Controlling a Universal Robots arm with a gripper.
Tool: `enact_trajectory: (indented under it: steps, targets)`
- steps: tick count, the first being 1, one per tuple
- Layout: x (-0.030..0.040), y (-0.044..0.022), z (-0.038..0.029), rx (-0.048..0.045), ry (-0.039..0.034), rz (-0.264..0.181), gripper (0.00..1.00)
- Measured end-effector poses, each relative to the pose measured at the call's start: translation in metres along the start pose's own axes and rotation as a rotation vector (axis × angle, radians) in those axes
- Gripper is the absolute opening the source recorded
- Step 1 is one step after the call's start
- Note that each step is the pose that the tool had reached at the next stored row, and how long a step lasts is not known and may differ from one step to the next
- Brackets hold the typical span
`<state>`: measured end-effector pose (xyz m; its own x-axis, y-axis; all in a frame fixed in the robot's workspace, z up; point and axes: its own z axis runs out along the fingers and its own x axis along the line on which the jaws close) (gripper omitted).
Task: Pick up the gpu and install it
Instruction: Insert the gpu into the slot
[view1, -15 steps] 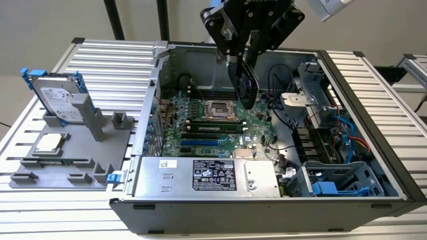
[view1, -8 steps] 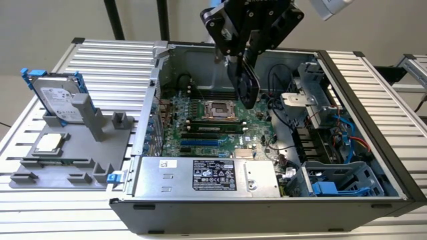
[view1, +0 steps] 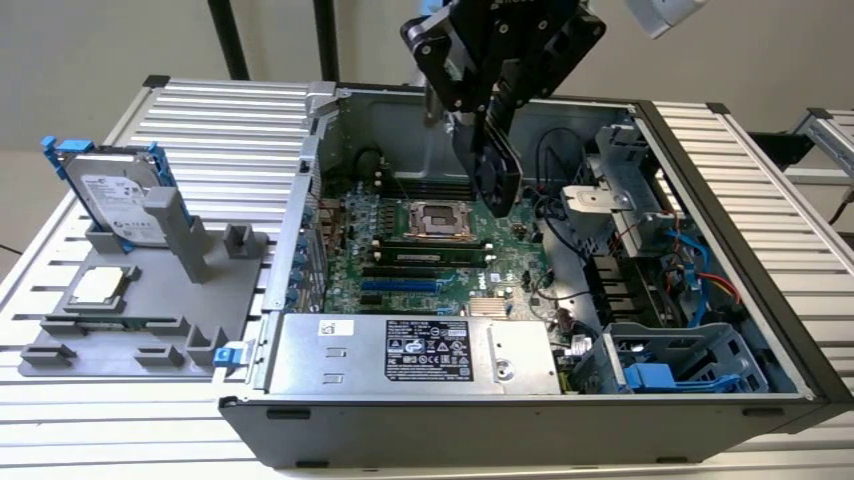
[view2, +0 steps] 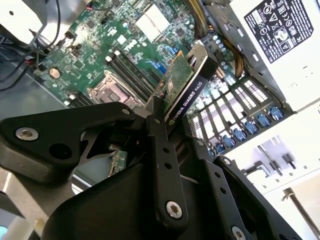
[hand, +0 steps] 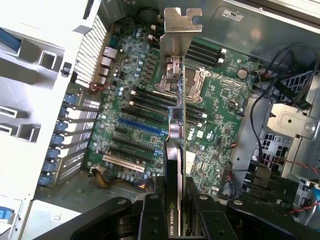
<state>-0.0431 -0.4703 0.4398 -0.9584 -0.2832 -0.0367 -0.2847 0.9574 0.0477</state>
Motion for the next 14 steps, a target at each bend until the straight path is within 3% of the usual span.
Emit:
enact_trajectory:
  steps: [14]
  targets:
    - [0.0000, 0.0001, -0.0008, -0.0027, 0.0037, -0.075, 0.00]
